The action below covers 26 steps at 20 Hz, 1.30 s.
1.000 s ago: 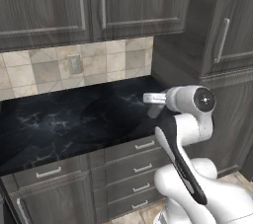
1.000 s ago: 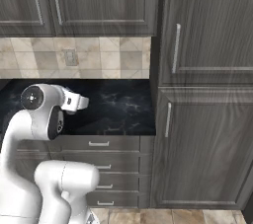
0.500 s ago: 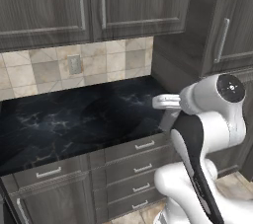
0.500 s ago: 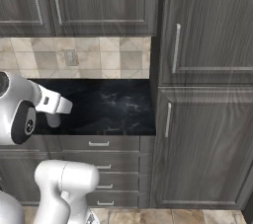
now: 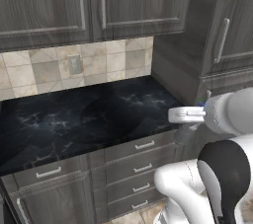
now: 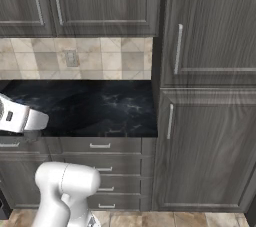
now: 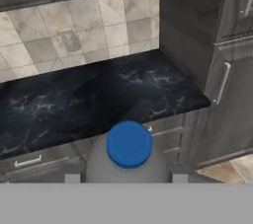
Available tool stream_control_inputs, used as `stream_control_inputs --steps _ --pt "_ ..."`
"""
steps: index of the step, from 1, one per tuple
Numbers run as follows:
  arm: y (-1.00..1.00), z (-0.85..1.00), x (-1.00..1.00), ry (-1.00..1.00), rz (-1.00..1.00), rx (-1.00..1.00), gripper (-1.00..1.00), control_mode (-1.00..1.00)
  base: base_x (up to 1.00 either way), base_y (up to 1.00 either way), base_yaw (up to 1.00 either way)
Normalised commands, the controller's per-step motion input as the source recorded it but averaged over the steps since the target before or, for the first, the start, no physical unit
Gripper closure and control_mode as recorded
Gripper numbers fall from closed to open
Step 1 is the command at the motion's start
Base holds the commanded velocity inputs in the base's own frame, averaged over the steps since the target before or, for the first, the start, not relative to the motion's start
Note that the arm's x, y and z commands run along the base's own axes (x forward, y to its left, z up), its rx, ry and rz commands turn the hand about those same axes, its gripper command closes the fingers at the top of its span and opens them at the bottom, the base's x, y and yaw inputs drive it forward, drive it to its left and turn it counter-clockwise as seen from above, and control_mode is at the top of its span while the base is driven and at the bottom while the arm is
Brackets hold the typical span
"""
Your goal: Move the drinks to the dining counter.
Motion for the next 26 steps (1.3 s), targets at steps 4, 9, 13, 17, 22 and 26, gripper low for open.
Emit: stream_control_inputs --steps 4,9,13,17,22,26 --pt "0.00 0.16 -0.96 -0.32 0.00 -0.04 1.00 -1.00 0.00 0.00 0.00" --pt "0.04 0.26 -0.61 -0.32 0.01 -0.03 1.00 -1.00 0.00 0.00 0.00" --pt "0.00 0.00 0.00 0.00 0.00 0.00 1.00 1.00 0.00 0.00 0.00" --pt "0.00 0.00 0.00 0.00 0.00 0.00 1.00 1.00 -0.59 0.01 0.13" --pt "0.00 0.00 0.00 0.00 0.00 0.00 1.00 1.00 -0.99 0.12 0.43" --pt "0.00 0.00 0.00 0.00 0.00 0.00 1.00 1.00 -1.00 0.30 0.57"
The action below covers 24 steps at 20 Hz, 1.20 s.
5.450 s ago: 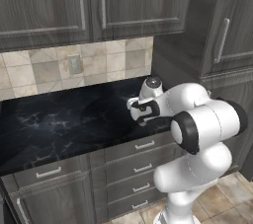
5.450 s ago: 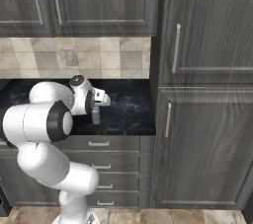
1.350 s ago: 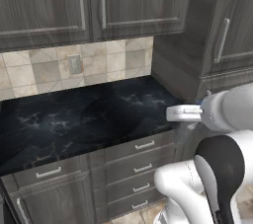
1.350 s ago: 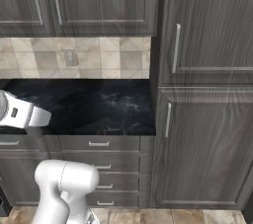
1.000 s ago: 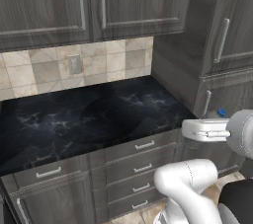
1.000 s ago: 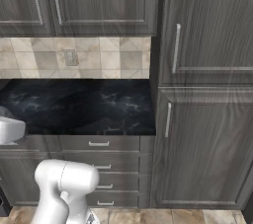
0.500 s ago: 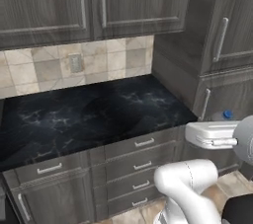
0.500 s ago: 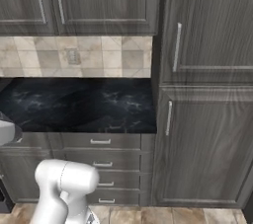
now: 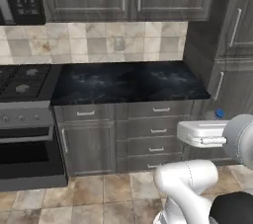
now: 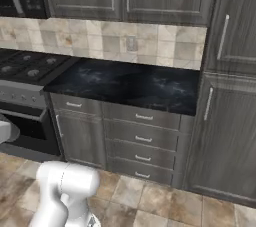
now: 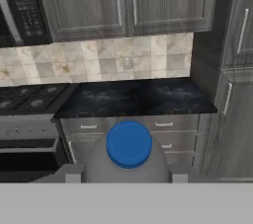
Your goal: Move the drinks to the dining counter.
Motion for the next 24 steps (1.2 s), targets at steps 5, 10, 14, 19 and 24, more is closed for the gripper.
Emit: stream_control_inputs --steps 5,10,14,19,24 --pt "0.00 0.00 0.00 0.00 0.00 0.00 1.00 1.00 -0.82 0.45 0.70" --pt "0.00 0.00 0.00 0.00 0.00 0.00 1.00 1.00 -0.50 0.42 0.82" --pt "0.00 0.00 0.00 0.00 0.00 0.00 1.00 1.00 -0.31 0.45 0.87" --pt "0.00 0.00 0.00 0.00 0.00 0.00 1.00 1.00 -0.29 0.46 0.84" --pt "0.00 0.00 0.00 0.00 0.00 0.00 1.00 1.00 -0.13 0.41 0.74"
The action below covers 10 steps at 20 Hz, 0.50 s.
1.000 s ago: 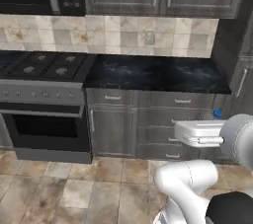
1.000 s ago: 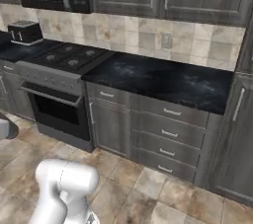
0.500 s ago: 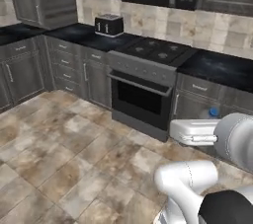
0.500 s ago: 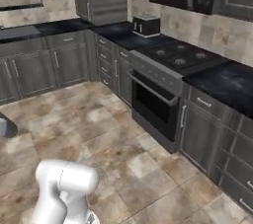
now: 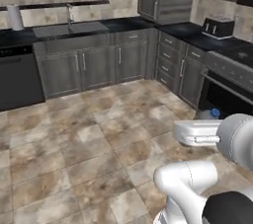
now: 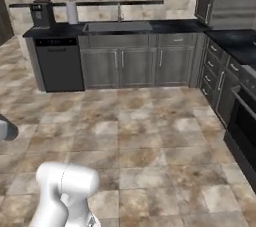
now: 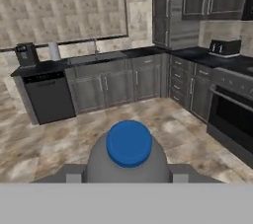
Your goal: Move the drinks to the dining counter.
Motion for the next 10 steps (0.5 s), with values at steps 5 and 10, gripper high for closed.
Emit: stream_control_inputs --steps 5,10 --pt "0.00 0.00 0.00 0.00 0.00 0.00 1.00 1.00 -0.01 0.43 0.58" --pt "0.00 0.00 0.00 0.00 0.00 0.00 1.00 1.00 0.09 0.78 0.37"
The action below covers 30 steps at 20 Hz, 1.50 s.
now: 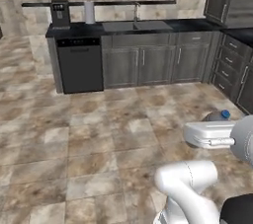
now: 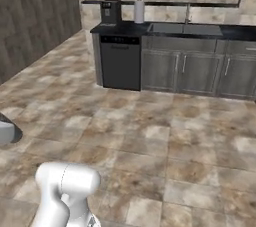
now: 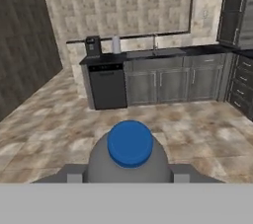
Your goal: Move the drinks to the dining counter.
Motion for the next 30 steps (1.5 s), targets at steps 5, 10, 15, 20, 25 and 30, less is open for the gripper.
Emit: stream_control_inputs --steps 5,10,15,20,25,30 --pt "0.00 0.00 0.00 0.00 0.00 0.00 1.00 1.00 0.49 0.97 0.30" --pt "0.00 0.00 0.00 0.00 0.00 0.00 1.00 1.00 0.69 0.95 0.25" --pt "0.00 0.00 0.00 0.00 0.00 0.00 1.00 1.00 0.83 0.73 0.19" --pt "0.00 0.00 0.00 0.00 0.00 0.00 1.00 1.00 0.91 0.52 0.16" --pt "0.00 0.00 0.00 0.00 0.00 0.00 1.00 1.00 0.95 0.35 0.11" --pt "0.00 0.00 0.00 0.00 0.00 0.00 1.00 1.00 0.97 0.35 0.07"
